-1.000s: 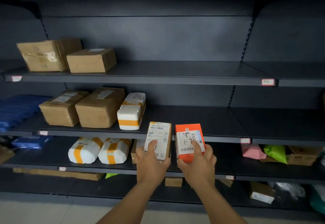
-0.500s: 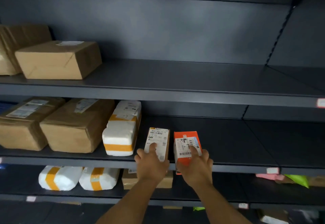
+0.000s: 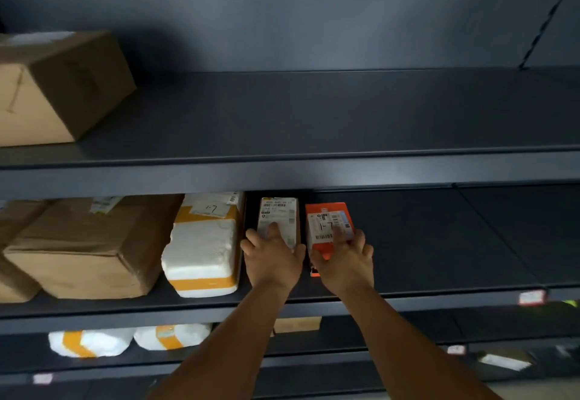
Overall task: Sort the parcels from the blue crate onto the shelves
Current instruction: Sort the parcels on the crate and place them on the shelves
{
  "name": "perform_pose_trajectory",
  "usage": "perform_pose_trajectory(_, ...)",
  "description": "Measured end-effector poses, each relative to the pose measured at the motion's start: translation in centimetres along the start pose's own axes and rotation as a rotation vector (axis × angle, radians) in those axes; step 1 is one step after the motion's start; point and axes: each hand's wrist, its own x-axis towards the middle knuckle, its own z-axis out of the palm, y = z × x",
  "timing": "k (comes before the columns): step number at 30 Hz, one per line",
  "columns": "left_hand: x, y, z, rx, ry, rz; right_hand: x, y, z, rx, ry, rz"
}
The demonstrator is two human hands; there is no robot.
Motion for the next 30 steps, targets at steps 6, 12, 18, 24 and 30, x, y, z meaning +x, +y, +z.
perform_pose_trajectory(6, -1.3, -0.1, 0.1, 0.065, 0.062, 0.127, -1.3, 0.9, -0.6, -0.022, 0.002, -0.048)
perform_pose_trajectory(12, -5.6, 0.8, 0.1, 0.081, 0.064, 0.322, -5.2, 3.7, -2.6, -0.069, 0.076, -0.097)
perform_pose_trajectory(18, -11.9, 3.0, 0.7, 0.162, -0.014, 0.493, -11.4, 9.6, -5.1, -0.157, 0.067, -0.045)
perform_pose_trajectory(24, -20.7, 7.1, 2.3, 0.156, -0.123, 0.654, -19.5, 17.4, -8.6, -0.163, 0.09, 0.109)
perform_pose_trajectory(30, -29.9, 12.2, 4.5, 0.175, -0.184, 0.855, -28.1, 25.5, -11.1, -0.123, 0.157, 0.265)
